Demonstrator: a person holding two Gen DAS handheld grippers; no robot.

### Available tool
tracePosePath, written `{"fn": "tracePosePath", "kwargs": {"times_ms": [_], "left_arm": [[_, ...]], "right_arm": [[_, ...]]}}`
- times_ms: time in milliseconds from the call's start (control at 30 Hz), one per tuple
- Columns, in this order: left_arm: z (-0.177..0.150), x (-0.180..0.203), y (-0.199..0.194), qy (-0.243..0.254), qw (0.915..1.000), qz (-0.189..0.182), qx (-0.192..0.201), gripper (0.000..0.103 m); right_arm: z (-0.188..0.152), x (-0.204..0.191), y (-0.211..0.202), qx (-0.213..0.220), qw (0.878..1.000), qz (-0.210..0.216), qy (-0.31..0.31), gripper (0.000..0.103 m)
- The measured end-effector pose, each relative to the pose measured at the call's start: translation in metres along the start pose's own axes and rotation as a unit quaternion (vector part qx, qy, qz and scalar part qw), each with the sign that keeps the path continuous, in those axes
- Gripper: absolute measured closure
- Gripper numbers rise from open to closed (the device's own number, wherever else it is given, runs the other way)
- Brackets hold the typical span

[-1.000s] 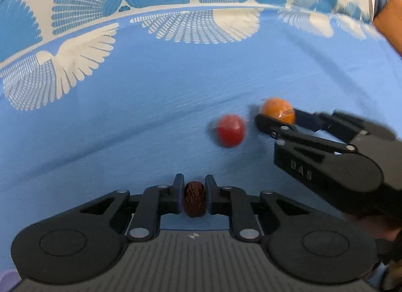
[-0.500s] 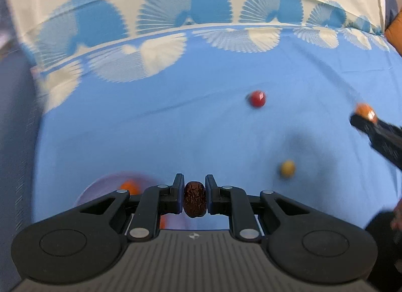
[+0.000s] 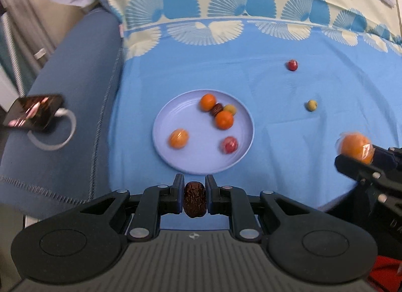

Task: Organize fruits
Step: 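Carry the date and wrapped tangerine toward the plate with both tools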

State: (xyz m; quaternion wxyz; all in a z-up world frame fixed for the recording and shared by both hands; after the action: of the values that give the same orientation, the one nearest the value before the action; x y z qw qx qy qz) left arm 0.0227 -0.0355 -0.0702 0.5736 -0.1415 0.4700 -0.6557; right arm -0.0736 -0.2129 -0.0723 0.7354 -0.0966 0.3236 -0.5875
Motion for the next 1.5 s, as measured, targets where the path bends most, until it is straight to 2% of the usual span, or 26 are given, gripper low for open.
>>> {"fn": "tracePosePath", "kwargs": {"times_ms": [200,367,833,1500], "left_arm": [[-0.027,-0.014,-0.017,-0.016,0.9997,-0.007,0.015,0.084],[-0.035,-0.022,-0.025,-0.033,0.999,-0.017,0.023,0.084],[-0.038,-0.032,-0.032,-0.047,0.9977,-0.027,0.04,0.084],[-0.038,-0.029,-0.022,-0.044,0.9983,-0.029,0.023,0.084]], "right_arm": [[-0.014,-0.048,-0.006,-0.018,0.998,0.005,-0.06,0.064],[-0.02,-0.071,-0.016,-0.017,0.995,0.0,-0.096,0.064],[-0.021,-0.086,-0.023,-0.018,0.992,-0.013,-0.123,0.064],[-0.021,-0.086,-0.015,-0.035,0.991,-0.007,-0.128,0.064]]}}
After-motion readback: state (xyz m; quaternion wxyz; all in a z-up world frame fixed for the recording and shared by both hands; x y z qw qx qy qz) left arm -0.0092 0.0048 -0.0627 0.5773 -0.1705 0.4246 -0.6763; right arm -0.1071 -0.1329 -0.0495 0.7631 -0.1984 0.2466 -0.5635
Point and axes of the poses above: each gripper's, at about its wrist camera, not at the fingertips, and y roughly the way its jaws point, x to its right, z to its top, the point moved 8 cm from there along y, roughly the way its jaws point, and after that the axes turned 14 degrees about z, right-handed, at the moved point
